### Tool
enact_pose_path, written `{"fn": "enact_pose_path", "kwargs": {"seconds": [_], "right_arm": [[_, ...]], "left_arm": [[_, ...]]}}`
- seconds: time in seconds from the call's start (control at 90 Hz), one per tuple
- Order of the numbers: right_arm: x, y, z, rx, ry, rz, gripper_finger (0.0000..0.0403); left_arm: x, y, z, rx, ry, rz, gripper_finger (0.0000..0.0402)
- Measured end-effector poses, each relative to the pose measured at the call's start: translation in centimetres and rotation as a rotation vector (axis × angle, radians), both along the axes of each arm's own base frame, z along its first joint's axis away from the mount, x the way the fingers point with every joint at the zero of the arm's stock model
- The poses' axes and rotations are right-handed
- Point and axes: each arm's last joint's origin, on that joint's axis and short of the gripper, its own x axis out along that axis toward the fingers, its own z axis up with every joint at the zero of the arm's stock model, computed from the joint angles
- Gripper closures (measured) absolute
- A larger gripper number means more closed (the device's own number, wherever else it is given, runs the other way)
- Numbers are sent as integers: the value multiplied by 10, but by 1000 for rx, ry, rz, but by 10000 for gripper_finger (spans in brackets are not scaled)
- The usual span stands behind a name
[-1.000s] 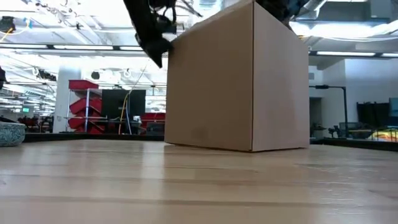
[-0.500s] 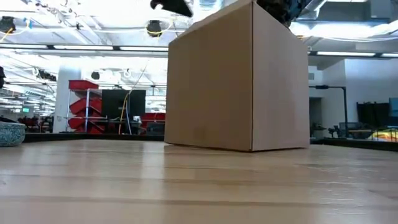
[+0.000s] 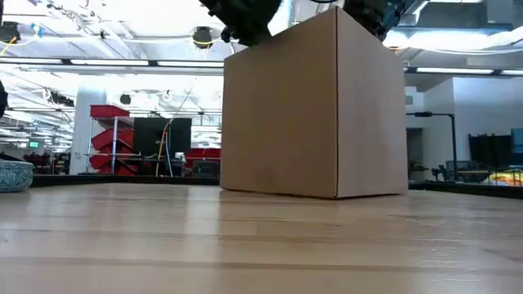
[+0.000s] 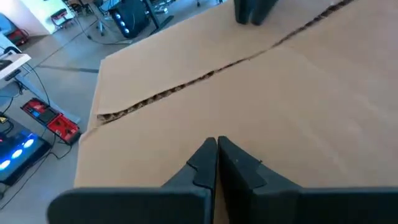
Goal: Wrap mug
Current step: Close the cardboard box
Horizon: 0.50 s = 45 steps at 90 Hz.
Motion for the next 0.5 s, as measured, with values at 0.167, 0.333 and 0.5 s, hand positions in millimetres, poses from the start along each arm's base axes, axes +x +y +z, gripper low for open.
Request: {"fn": "enact_pose_path", "kwargs": {"seconds": [0.167,0.333,0.5], "right_arm": [[-5,-6,0,-1,2,-26,337],[-13,-16,0,6,-8,-96,337],[-20,-25,1,8,-14,-162,337]], "left_arm": [[-7,1,2,19,35,19,402],[-8,2,2,37,52,28,402],[-8,3,2,42,60,36,402]]}}
